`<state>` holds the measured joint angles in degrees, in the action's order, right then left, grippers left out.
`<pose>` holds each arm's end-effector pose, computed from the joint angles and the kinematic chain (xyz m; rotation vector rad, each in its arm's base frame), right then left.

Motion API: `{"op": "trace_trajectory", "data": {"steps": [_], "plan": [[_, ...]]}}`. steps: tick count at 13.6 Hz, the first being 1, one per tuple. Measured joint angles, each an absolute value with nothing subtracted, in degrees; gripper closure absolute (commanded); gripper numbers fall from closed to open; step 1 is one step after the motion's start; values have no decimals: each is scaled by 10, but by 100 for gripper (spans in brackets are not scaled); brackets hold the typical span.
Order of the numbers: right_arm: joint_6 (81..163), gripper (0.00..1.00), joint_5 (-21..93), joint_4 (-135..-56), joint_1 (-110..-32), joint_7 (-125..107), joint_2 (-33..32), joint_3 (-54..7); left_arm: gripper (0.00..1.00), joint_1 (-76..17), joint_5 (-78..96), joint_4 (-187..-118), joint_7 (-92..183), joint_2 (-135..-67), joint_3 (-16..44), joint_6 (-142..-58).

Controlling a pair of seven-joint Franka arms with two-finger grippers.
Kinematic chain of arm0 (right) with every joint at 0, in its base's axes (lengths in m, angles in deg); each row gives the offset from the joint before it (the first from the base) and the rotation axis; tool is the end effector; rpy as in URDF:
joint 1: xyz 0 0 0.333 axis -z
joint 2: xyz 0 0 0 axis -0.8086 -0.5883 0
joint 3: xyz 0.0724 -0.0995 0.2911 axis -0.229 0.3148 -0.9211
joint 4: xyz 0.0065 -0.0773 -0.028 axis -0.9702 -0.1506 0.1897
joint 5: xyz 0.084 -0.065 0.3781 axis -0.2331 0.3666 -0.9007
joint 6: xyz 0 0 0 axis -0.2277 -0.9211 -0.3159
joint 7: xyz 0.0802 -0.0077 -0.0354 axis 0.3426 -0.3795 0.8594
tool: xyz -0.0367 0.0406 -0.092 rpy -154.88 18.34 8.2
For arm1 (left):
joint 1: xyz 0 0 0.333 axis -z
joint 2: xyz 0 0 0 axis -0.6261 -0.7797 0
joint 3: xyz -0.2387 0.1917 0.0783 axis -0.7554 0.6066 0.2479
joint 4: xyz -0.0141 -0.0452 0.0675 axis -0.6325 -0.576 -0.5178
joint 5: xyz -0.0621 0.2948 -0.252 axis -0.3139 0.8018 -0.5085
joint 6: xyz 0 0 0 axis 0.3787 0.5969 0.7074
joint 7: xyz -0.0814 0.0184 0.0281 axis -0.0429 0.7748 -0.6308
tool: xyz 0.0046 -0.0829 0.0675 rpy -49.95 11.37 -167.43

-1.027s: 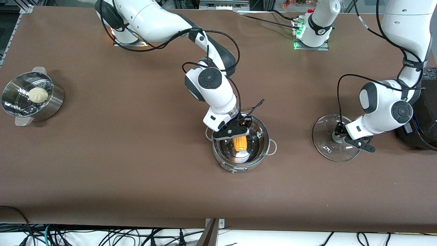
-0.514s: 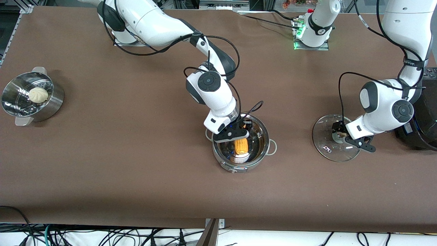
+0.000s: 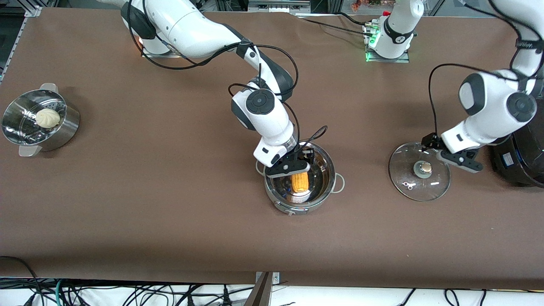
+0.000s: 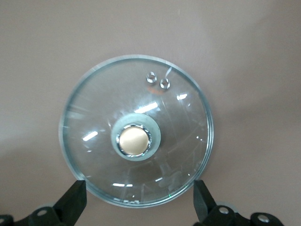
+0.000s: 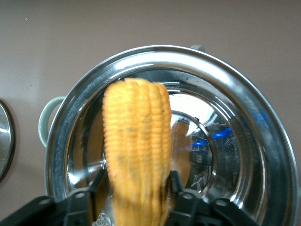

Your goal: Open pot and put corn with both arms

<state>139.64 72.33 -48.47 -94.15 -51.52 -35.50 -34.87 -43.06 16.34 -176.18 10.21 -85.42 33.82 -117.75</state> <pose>0.5996 0.5653 0.3113 -2.7926 -0.1072 -0.3516 0.5626 0.0566 0.3276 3.0779 -0.5890 0.0691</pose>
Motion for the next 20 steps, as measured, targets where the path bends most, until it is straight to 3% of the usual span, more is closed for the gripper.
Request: {"op": "trace_trajectory", "data": {"steps": [5,9,15,20], "plan": [[1383,0,724,-482,-941,-515,-355,-348,0,-430,163,-1764,102,-740,338,-1107],[1284,0,725,-450,-915,-482,-322,-343,0,-430,163,-1739,103,-673,338,-1018],[1102,0,725,-446,-824,-445,-223,-343,0,-426,177,-1577,166,-666,330,-794],[971,0,727,-446,-787,-440,-184,-260,0,-407,179,-1496,382,-706,303,-733]]}}
